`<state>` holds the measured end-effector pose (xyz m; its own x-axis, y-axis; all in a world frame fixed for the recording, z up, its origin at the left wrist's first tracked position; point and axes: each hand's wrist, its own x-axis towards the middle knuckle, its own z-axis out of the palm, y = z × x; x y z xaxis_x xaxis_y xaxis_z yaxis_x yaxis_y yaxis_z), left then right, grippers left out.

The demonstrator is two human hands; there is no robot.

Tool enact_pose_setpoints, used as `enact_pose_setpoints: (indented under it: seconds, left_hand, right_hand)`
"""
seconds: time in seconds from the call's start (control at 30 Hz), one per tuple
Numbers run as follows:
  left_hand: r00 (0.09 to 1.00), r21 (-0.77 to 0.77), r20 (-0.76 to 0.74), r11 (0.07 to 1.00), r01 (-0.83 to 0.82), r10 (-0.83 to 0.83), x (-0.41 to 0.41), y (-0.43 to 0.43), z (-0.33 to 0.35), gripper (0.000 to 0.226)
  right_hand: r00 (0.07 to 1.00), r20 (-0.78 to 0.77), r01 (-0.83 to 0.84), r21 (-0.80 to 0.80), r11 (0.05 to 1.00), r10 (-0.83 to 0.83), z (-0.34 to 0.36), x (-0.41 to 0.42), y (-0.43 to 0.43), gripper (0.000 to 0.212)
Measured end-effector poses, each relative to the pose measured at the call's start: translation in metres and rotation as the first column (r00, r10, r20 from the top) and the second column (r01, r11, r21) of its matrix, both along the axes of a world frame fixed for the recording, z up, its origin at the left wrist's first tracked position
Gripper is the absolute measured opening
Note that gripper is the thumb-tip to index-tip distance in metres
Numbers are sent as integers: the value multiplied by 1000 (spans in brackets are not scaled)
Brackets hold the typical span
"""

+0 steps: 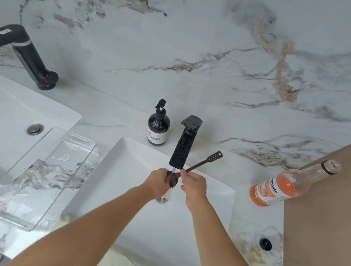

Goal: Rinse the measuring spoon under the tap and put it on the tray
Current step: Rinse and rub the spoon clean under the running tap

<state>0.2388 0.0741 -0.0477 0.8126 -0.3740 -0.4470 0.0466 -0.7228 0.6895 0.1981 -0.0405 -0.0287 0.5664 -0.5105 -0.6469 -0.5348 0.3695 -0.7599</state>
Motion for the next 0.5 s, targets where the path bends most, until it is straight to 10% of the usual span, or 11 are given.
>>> enact_pose_setpoints:
  seconds: [0.17, 0.3, 0.37, 0.5]
  left_hand:
    - [974, -232, -202, 961, -150, 103, 12, -6, 15, 26]
    - [726, -494, -616, 567, -659, 306, -8, -19, 18, 30]
    - [636, -461, -676, 459, -759, 373, -17, -27, 19, 29]
    - [966, -182, -130, 953, -243, 221, -9, -15, 7, 21]
  right_hand:
    - [953, 70, 228, 479, 848, -296, -5, -5, 3, 18]
    - [840, 79, 397, 583, 709, -536, 0, 0, 20, 19]
    - [870, 116, 369, 492, 788, -480, 1, 3, 23, 27]
    - [994, 33, -93, -186, 978, 101, 4, 7, -1, 36]
